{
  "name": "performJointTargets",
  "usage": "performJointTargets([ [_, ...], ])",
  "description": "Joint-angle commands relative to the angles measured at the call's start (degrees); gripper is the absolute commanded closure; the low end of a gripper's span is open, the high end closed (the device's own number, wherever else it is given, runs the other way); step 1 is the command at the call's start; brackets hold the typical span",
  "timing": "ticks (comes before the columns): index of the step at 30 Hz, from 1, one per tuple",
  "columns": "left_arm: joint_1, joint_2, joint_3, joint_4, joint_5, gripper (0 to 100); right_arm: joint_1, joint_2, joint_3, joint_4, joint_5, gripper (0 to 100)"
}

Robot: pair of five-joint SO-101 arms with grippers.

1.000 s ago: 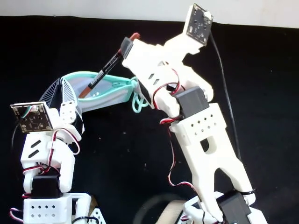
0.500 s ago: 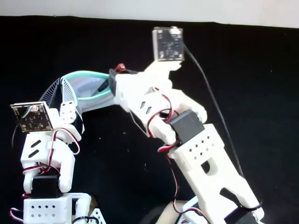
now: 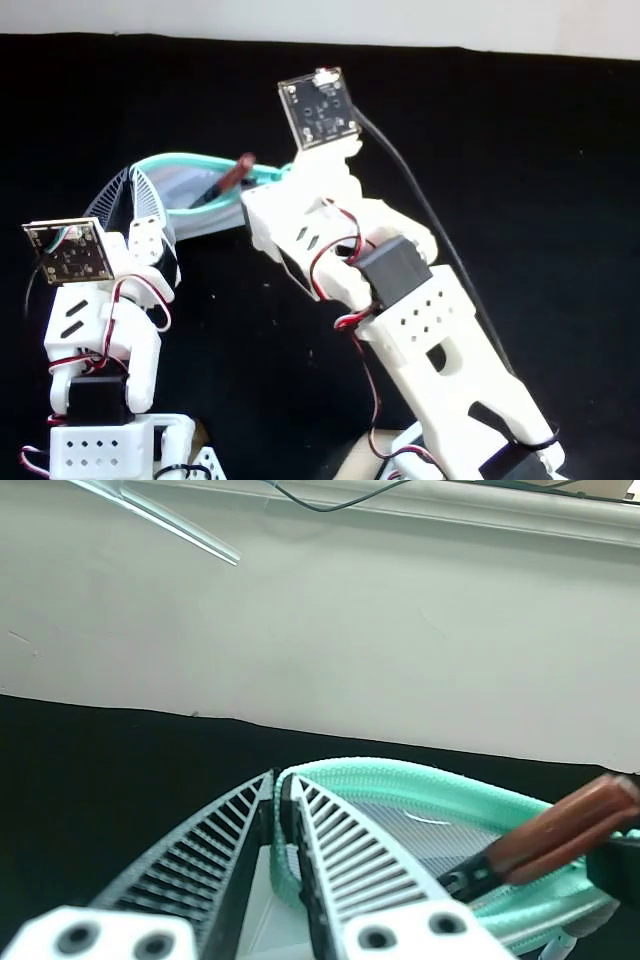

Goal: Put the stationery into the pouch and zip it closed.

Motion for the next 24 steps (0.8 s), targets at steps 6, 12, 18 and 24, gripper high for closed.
performJointTargets([
  [6, -0.7, 4.4, 6.2, 0.7, 0.6, 99, 0.0, -1.0, -6.1, 1.1, 0.6, 70.6],
  [12, -0.7, 4.4, 6.2, 0.7, 0.6, 99, 0.0, -0.3, -11.6, 6.1, 0.6, 70.6],
  [18, -0.7, 4.4, 6.2, 0.7, 0.6, 99, -0.3, 2.2, -11.7, 3.7, 0.8, 70.6],
  [24, -0.7, 4.4, 6.2, 0.7, 0.6, 99, -0.4, 6.3, -11.6, 0.8, 0.7, 70.6],
])
